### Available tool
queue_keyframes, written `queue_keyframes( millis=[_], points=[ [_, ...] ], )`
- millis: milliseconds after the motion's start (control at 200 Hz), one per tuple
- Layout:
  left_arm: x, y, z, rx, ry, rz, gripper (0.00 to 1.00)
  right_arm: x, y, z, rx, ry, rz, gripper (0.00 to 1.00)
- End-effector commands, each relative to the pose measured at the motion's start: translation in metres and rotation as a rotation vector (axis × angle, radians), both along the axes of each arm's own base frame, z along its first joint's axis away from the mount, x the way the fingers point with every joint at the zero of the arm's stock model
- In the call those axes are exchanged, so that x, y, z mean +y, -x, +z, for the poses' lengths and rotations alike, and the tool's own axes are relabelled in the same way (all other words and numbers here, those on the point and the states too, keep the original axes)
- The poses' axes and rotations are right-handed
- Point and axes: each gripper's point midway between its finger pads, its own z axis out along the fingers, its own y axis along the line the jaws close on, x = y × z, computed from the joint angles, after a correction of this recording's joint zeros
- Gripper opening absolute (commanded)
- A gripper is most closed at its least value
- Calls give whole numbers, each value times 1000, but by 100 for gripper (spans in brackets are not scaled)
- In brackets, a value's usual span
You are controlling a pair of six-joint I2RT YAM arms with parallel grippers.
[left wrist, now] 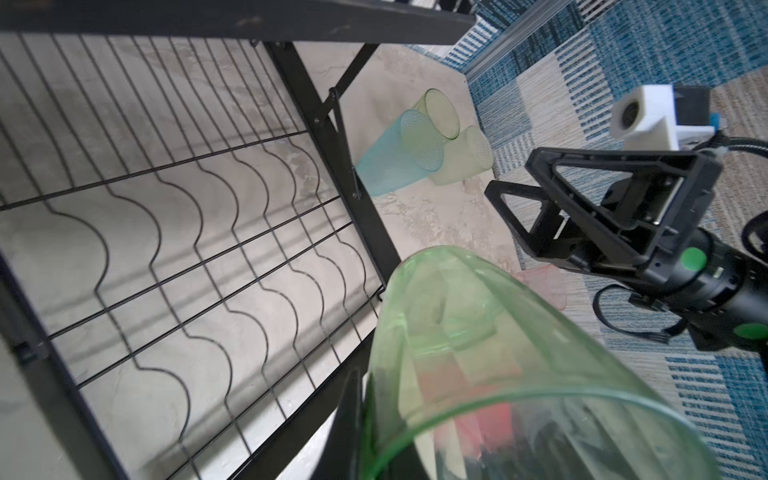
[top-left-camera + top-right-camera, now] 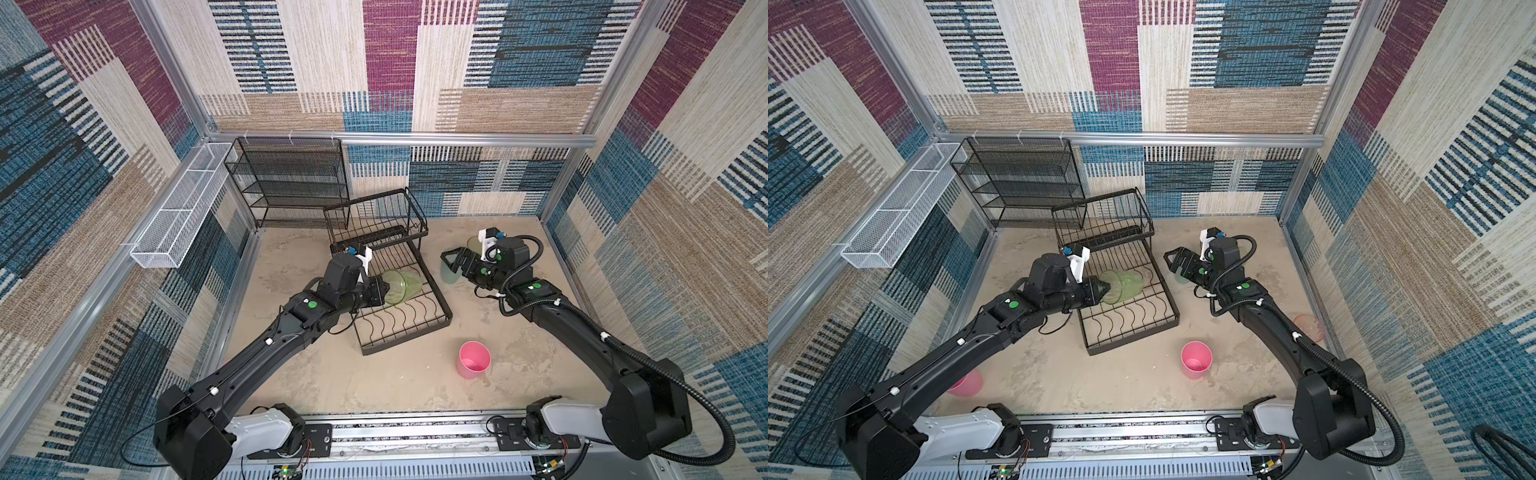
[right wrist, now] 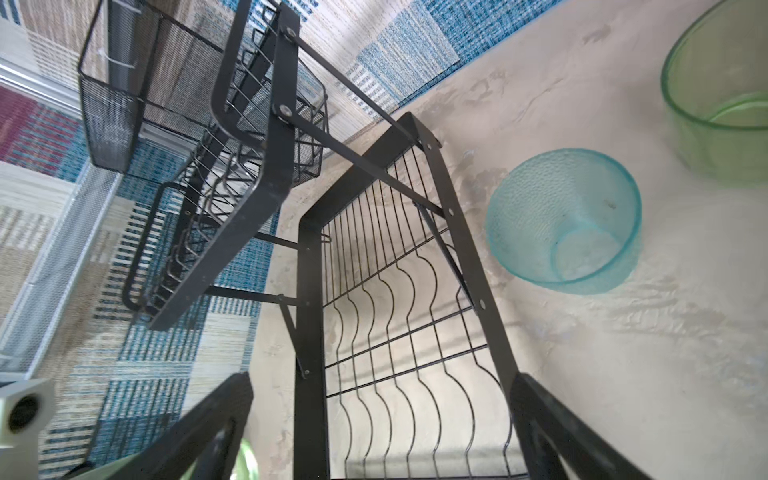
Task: Load the cups into the dish rack
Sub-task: 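Lift the green cup over the rack toward the right gripper while right gripper approaches, then close the right gripper on the green cup while the left gripper opens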
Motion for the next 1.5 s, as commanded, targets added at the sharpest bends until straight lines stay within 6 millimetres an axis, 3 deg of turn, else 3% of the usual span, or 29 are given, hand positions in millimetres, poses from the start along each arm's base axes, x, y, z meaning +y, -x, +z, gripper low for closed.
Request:
queue_keyframes(
  millis=[0, 436, 801, 1177, 1497],
  points=[
    [-24, -19, 40, -157, 105, -7, 0, 5, 11, 19, 58, -159, 23, 100],
    [-92, -46, 65, -312, 203, -60, 0, -14, 29, 55, 185, -441, 42, 100],
    [-142, -59, 75, -387, 264, -108, 0, -27, 34, 57, 264, -601, 9, 100],
    [-177, -52, 78, -445, 338, -166, 0, -50, 31, 63, 286, -707, -102, 97],
    [-189, -44, 70, -449, 370, -209, 0, -64, 28, 69, 261, -741, -186, 87]
  ],
)
